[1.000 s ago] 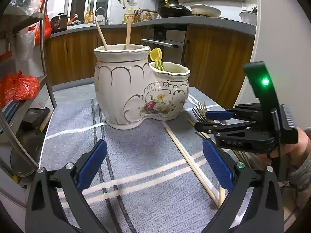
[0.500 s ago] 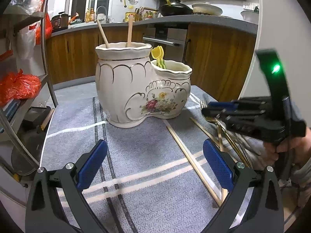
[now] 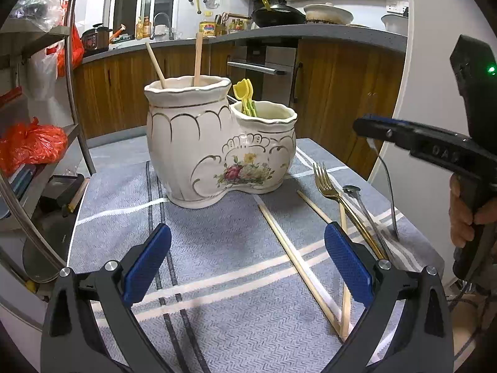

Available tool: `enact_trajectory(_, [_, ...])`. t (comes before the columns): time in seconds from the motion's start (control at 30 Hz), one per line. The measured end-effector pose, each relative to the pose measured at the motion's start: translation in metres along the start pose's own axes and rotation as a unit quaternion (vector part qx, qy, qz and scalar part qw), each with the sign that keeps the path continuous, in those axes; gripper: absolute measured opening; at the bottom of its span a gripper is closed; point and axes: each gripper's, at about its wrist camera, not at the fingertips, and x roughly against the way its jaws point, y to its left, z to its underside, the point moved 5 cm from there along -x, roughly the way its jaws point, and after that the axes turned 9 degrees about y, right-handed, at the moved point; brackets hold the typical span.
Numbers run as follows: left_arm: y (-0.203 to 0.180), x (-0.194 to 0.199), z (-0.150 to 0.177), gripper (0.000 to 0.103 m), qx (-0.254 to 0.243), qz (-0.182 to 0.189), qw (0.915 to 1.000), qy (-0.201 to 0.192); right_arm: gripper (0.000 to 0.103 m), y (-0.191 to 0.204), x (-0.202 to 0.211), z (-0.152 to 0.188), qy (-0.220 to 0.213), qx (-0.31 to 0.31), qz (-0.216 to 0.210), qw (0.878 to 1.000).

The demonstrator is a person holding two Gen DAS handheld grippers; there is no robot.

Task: Organize utensils
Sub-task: 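Lift the silver fork toward the holder with the right tool while the left grasps a chopstick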

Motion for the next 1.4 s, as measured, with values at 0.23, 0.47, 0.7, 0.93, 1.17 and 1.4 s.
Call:
enact_trajectory(0.23, [0.0,0.002,0.0,0.097,-0.001,-0.002,1.0,0.001,0.003,-0.004,0.019,-0.007,-0.029,-0.016,-0.015,0.999])
enact_trajectory(0.47, [-0.005,0.001,-0.006,0.097,-0.005,-0.006,0.9999,0.009,0.003,-0.009,0.028,-0.011,-0.043,-0.033,-0.024,0.998])
enact_trajectory(0.7, [-0.022,-0.024,-0.002,0.068,-0.018,0.01,0.997,0.075,0.003,-0.004,0.034,-0.009,-0.055,-0.031,-0.034,0.997])
enact_trajectory(0.93, [-0.04,-0.048,0.011,0.031,-0.017,0.024,0.9914,0.127,0.003,0.001,0.036,-0.008,-0.055,-0.026,-0.042,0.997])
enact_trajectory(1.17, [-0.045,-0.059,0.012,0.009,-0.029,-0.022,0.9899,0.137,0.003,0.006,0.045,-0.01,-0.07,-0.022,-0.06,0.995])
enact_trajectory(1.4, [-0.04,-0.048,0.003,0.004,-0.03,-0.005,0.9931,0.113,0.003,0.005,0.056,-0.011,-0.089,-0.028,-0.074,0.993])
